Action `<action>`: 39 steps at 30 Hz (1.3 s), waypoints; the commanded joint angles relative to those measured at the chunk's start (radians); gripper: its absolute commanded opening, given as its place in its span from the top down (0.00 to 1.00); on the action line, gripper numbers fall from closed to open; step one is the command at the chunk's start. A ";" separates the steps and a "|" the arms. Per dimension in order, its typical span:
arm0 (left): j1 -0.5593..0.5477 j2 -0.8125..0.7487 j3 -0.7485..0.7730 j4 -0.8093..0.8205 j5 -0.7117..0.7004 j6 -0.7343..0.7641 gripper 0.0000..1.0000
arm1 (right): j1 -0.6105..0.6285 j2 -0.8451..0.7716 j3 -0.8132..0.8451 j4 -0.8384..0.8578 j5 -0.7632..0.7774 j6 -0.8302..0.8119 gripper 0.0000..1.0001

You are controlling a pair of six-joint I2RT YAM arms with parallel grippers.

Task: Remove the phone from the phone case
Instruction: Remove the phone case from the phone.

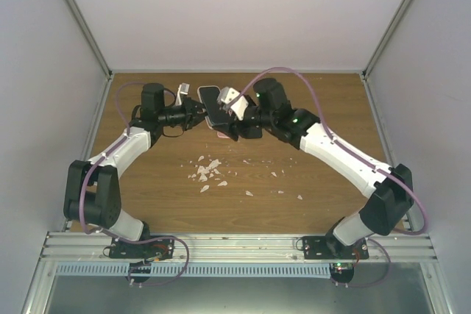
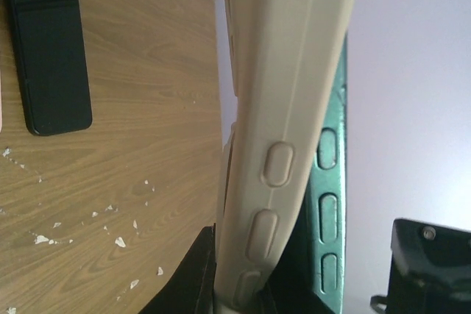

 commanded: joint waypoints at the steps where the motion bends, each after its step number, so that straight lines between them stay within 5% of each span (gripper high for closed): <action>1: 0.011 -0.021 -0.010 0.113 0.021 -0.051 1.00 | 0.071 -0.001 -0.030 0.028 0.224 -0.096 0.17; 21: 0.012 -0.039 -0.028 0.160 0.051 -0.091 1.00 | 0.199 0.060 -0.109 0.251 0.618 -0.247 0.27; 39: 0.007 -0.028 -0.050 0.193 0.079 -0.114 1.00 | 0.200 0.058 -0.156 0.468 0.855 -0.348 0.56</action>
